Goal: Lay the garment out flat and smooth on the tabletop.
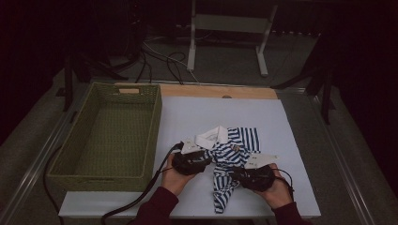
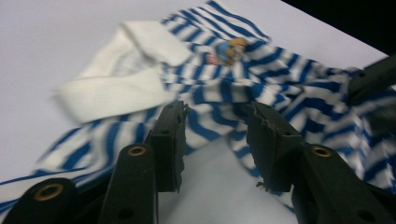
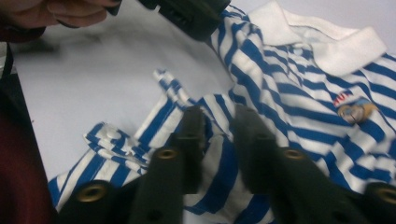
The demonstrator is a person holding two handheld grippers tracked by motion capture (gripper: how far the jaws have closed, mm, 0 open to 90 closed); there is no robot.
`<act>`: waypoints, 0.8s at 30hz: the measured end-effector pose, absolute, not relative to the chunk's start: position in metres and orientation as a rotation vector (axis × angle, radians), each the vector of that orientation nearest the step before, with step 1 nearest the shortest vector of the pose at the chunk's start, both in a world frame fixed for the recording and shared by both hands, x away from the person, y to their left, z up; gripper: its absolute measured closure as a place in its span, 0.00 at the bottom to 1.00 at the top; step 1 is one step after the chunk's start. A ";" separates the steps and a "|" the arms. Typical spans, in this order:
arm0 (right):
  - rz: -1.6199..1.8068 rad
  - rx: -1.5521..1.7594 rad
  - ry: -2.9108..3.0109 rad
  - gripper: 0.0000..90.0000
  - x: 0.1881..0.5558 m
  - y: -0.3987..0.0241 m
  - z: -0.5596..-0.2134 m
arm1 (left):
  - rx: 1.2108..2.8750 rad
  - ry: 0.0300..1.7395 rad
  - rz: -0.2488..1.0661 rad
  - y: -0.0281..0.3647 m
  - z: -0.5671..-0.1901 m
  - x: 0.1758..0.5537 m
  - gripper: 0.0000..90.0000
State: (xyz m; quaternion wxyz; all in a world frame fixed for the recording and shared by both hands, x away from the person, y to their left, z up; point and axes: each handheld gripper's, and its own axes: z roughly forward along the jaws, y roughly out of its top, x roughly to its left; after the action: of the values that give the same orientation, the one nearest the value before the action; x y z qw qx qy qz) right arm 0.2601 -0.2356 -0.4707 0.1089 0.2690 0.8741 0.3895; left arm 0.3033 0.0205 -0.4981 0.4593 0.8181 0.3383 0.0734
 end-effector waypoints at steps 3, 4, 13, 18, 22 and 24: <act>1.148 0.783 2.576 0.91 0.257 -0.241 -0.471 | 2.038 0.811 0.145 0.011 -0.503 0.303 0.67; 1.145 0.784 2.577 0.91 0.255 -0.243 -0.471 | 2.044 0.802 0.132 0.007 -0.504 0.303 0.67; 1.151 0.771 2.579 0.92 0.252 -0.247 -0.472 | 2.096 0.763 0.109 -0.018 -0.512 0.305 0.70; 1.158 0.770 2.575 0.92 0.251 -0.250 -0.472 | 2.107 0.762 0.120 -0.019 -0.514 0.305 0.97; 1.158 0.773 2.576 0.92 0.250 -0.252 -0.472 | 2.113 0.775 0.134 -0.014 -0.512 0.304 0.98; 1.164 0.776 2.571 0.92 0.248 -0.256 -0.471 | 2.107 0.787 0.137 -0.009 -0.513 0.303 0.98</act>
State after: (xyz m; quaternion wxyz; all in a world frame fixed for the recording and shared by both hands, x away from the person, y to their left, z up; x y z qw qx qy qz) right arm 0.2484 -0.2558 -0.4711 0.1071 0.2636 0.8732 0.3955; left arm 0.3034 -0.0090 -0.5126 0.4295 0.8444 0.3154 0.0548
